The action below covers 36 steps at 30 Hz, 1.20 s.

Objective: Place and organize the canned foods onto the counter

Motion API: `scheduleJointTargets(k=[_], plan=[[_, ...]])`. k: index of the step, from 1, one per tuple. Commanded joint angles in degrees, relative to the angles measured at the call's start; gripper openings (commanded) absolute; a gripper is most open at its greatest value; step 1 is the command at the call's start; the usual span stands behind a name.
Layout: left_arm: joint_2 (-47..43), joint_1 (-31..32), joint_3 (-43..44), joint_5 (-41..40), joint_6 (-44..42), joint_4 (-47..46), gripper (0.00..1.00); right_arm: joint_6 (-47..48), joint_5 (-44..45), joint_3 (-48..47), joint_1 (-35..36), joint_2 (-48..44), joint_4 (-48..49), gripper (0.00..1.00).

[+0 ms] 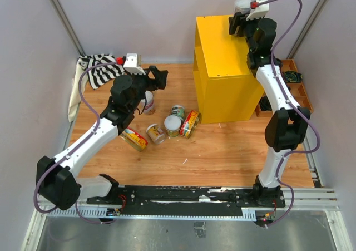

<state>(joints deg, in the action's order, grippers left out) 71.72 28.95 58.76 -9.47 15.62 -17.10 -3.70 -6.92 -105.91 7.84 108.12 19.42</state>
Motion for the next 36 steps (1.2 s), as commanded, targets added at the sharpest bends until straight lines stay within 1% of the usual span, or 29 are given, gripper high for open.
scheduleJointTargets(k=[1,9,12,15,20,23,29,32,34,36], plan=[[-3.5,-1.41,-2.69,-0.08,2.05,-1.81,0.84,2.11,0.55,-6.94,-0.74,3.91,-0.18,0.13],[-6.47,-2.01,-5.1,-0.02,4.66,2.64,0.84,3.69,1.57,-16.16,-0.77,10.74,-3.67,0.16],[-7.43,-2.03,-6.03,-0.01,6.05,3.89,0.84,3.7,2.27,-17.52,-0.73,12.03,-4.19,0.19],[-8.1,-2.05,-6.44,-0.09,7.06,5.21,0.84,3.79,2.83,-19.44,-0.72,13.41,-5.37,0.24],[-8.42,-2.05,-5.93,-0.66,7.97,8.09,0.84,3.71,3.94,-22.24,-0.78,15.25,-7.06,0.46],[-8.1,-2.05,-5.25,-1.79,8.44,10.68,0.85,3.49,4.34,-23.58,-0.72,16.38,-7.76,0.56],[-7.78,-2.12,-5.24,-6.44,9.09,15.29,0.86,1.73,4.55,-25.36,-0.72,17.21,-9.49,0.77],[-7.4,-2.59,-5.39,-8.45,9.59,17.77,0.88,0.81,4.46,-25.62,-0.74,16.98,-10.22,0.89],[-7.03,-3.13,-5.7,-9.5,10.17,19.31,0.9,0.35,4.24,-25.45,-0.76,16.54,-10.72,0.93],[-6.72,-4.43,-6.42,-8.49,11.26,19.97,0.91,0.13,4.46,-24.75,-0.56,15.73,-10.93,0.94]])
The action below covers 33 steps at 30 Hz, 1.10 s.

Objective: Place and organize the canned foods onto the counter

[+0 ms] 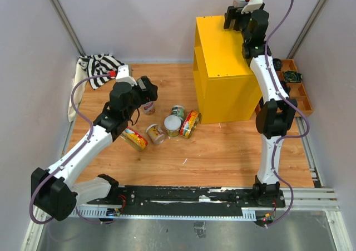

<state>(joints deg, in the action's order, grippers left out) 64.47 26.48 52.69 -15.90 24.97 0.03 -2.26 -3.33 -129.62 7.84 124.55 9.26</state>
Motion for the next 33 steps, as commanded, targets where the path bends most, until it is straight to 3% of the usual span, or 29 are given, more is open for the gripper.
scheduleJointTargets(k=[1,6,8,33], plan=[[0.86,-2.74,-0.73,-1.33,2.22,2.74,0.92,-1.46,1.03,-0.34,-0.47,-1.15,-0.69,0.95],[3.43,-4.1,-0.85,0.03,2.59,4.28,0.94,-1.74,1.79,3.05,0.09,-4.43,-0.53,0.99],[4.6,-4.24,-0.83,0.44,2.47,4.36,0.99,-1.87,2.65,4.49,0.45,-6.21,-0.86,1.0],[20.12,-6.83,-0.88,-1.11,0.64,-1.88,0.99,-1.05,7.42,17.45,5.43,-21.31,-3.77,0.99]])
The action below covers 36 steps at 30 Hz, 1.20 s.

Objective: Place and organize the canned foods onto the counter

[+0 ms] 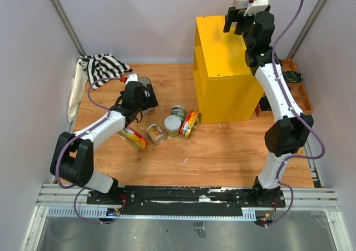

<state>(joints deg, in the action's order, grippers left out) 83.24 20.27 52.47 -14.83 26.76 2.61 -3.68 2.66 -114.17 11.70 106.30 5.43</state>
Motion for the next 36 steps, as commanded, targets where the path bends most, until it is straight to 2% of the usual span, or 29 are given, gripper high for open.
scheduleJointTargets(k=[1,11,15,19,22,24,27,36], plan=[[1.88,-0.59,-0.5,-2.6,-1.41,-5.03,0.99,0.49,1.58,2.61,1.9,-3.7,0.23,0.99],[6.4,-0.65,-1.57,-7.09,-3.05,-13.71,0.99,1.57,3.56,9.85,4.59,-11.3,0.73,0.99],[6.63,-0.65,-3.56,-7.42,-4.47,-19.66,0.94,2.1,4.25,12.73,5.78,-14.11,0.46,0.99],[7.96,-0.65,-3.86,-5.42,-6.38,-22.87,0.8,3.09,5.34,15.44,7.45,-16.88,0.14,0.99],[8.59,-0.64,-4.04,-3.26,-6.99,-24.07,0.57,3.52,5.86,17.5,8.12,-18.49,-0.29,0.99],[8.19,-0.53,-4.28,-2.27,-7.4,-24.55,0.35,3.8,6.29,18.56,8.55,-19.54,-0.71,0.99],[7.61,-0.43,-4.19,-0.94,-8.28,-24.32,0.18,4.16,6.95,19.91,8.99,-21.12,-1.49,0.99],[0.42,1.52,-4.17,3.06,-12.73,-22.08,0.0,6.0,8.14,21.16,11.53,-25.75,-5.05,0.99]])
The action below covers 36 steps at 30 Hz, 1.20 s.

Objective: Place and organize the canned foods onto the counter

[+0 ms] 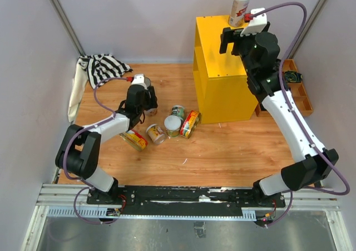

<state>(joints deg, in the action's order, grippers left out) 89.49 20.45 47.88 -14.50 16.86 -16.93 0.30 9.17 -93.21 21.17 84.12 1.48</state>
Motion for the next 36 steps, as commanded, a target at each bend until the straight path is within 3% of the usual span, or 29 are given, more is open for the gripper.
scheduleJointTargets(k=[1,8,17,26,36], plan=[[-6.82,1.58,0.57,3.42,-3.23,-1.97,0.0,2.24,1.71,0.23,2.52,-4.13,-1.7,0.99],[-14.01,2.39,2.4,10.4,-5.13,3.36,0.0,4.12,-0.12,2.27,5.33,-9.31,-7.02,0.99],[-21.27,3.8,9.53,27.18,-8.69,11.76,0.0,3.74,-16.31,11.36,6.96,-19.32,-11.6,1.0],[-23.56,3.95,19.27,45.01,-8.66,18.84,0.0,1.15,-36.98,16.56,7.46,-25.69,-15.77,1.0],[-21.16,4.2,30.21,63.21,-3.69,21.44,0.0,3.89,-45.15,16.88,13.77,-25.44,-22.12,1.0]])
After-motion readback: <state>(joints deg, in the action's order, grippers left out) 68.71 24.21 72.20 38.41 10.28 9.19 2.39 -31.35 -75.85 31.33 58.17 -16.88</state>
